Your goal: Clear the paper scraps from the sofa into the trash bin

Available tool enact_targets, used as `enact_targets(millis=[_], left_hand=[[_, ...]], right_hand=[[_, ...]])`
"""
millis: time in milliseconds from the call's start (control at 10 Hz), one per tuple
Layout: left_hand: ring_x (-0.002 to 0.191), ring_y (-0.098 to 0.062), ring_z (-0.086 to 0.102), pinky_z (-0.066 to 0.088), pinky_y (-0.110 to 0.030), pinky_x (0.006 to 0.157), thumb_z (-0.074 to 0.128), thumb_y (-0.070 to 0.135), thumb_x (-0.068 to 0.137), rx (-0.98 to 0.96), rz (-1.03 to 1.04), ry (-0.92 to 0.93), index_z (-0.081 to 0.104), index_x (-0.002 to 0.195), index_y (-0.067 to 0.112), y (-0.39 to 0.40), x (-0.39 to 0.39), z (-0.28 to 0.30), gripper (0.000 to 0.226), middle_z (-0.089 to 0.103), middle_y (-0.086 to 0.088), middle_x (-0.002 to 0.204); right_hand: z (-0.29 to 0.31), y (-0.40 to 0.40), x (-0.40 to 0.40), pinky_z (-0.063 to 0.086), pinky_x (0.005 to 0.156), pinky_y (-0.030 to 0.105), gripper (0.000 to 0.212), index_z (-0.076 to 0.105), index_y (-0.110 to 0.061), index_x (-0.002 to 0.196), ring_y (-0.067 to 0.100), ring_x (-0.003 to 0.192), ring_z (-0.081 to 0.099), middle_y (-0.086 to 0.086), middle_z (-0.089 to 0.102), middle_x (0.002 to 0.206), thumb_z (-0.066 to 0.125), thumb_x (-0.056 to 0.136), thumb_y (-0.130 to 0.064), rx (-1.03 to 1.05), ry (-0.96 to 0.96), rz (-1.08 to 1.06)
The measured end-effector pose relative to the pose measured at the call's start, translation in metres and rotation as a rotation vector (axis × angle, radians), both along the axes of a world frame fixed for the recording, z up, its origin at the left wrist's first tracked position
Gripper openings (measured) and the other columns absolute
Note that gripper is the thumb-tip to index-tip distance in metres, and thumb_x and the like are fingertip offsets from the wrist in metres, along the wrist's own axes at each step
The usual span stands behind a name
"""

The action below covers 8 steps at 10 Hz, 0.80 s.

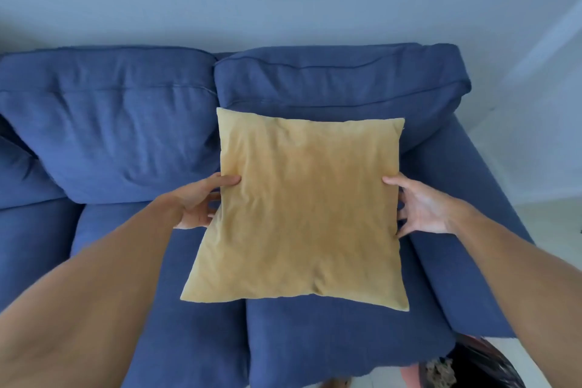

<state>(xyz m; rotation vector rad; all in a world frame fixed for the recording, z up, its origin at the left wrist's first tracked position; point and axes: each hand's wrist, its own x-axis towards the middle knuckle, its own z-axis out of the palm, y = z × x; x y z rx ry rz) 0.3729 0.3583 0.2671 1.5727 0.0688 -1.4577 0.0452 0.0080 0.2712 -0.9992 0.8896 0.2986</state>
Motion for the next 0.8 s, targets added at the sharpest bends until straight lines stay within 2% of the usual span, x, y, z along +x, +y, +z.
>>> enact_targets(millis=[200,300,400,500,600,700,800], left_hand=[[0.12,-0.035,0.072,0.064,-0.051,0.089,0.096,0.042,0.067,-0.052,0.069,-0.034,0.072,0.127,0.039,-0.074,-0.041,-0.034,0.065,0.073,-0.005,0.135],[0.123,-0.035,0.068,0.058,-0.055,0.102,0.094,0.044,0.065,-0.036,0.127,-0.082,0.069,0.128,0.04,-0.096,-0.054,-0.062,0.068,0.071,-0.003,0.136],[0.122,-0.035,0.068,0.059,-0.058,0.095,0.091,0.053,0.064,0.022,0.224,-0.095,0.067,0.128,0.037,-0.108,-0.066,-0.087,0.07,0.069,-0.002,0.137],[0.118,-0.032,0.071,0.062,-0.052,0.081,0.09,0.065,0.063,0.036,0.306,-0.067,0.07,0.123,0.036,-0.11,-0.07,-0.102,0.07,0.073,-0.002,0.132],[0.12,-0.032,0.069,0.061,-0.054,0.082,0.09,0.076,0.052,0.031,0.353,-0.043,0.067,0.125,0.037,-0.106,-0.066,-0.105,0.086,0.069,-0.002,0.134],[0.131,-0.037,0.061,0.052,-0.064,0.104,0.085,0.083,0.052,0.036,0.346,-0.053,0.05,0.154,0.035,-0.104,-0.057,-0.098,0.118,0.06,-0.002,0.147],[0.129,-0.038,0.062,0.05,-0.065,0.108,0.074,0.086,0.064,0.042,0.345,-0.084,0.055,0.152,0.03,-0.099,-0.052,-0.093,0.106,0.062,-0.001,0.145]], right_hand=[[-0.019,-0.063,-0.013,0.055,0.085,0.075,0.055,0.052,-0.068,0.131,0.041,0.126,0.062,-0.005,0.057,0.146,0.078,0.09,-0.042,-0.155,-0.008,-0.079],[-0.044,-0.077,-0.005,0.057,0.086,0.07,0.052,0.055,-0.069,0.127,0.036,0.125,0.063,-0.01,0.059,0.144,0.077,0.089,-0.041,-0.226,0.001,-0.114],[-0.072,-0.079,-0.003,0.054,0.091,0.073,0.047,0.054,-0.075,0.117,0.033,0.123,0.064,-0.018,0.062,0.136,0.077,0.09,-0.044,-0.271,0.013,-0.124],[-0.093,-0.078,-0.003,0.059,0.081,0.067,0.051,0.049,-0.078,0.119,0.03,0.12,0.066,-0.021,0.065,0.131,0.079,0.09,-0.047,-0.247,0.002,-0.147],[-0.094,-0.075,-0.006,0.063,0.073,0.059,0.052,0.049,-0.077,0.122,0.028,0.118,0.067,-0.022,0.064,0.133,0.079,0.089,-0.05,-0.237,0.001,-0.134],[-0.086,-0.072,-0.01,0.062,0.084,0.057,0.055,0.047,-0.07,0.136,0.03,0.12,0.067,-0.015,0.06,0.141,0.074,0.091,-0.055,-0.243,-0.014,-0.148],[-0.081,-0.072,-0.019,0.055,0.1,0.058,0.068,0.043,-0.053,0.153,0.03,0.123,0.065,-0.005,0.059,0.145,0.065,0.09,-0.07,-0.209,0.015,-0.229]])
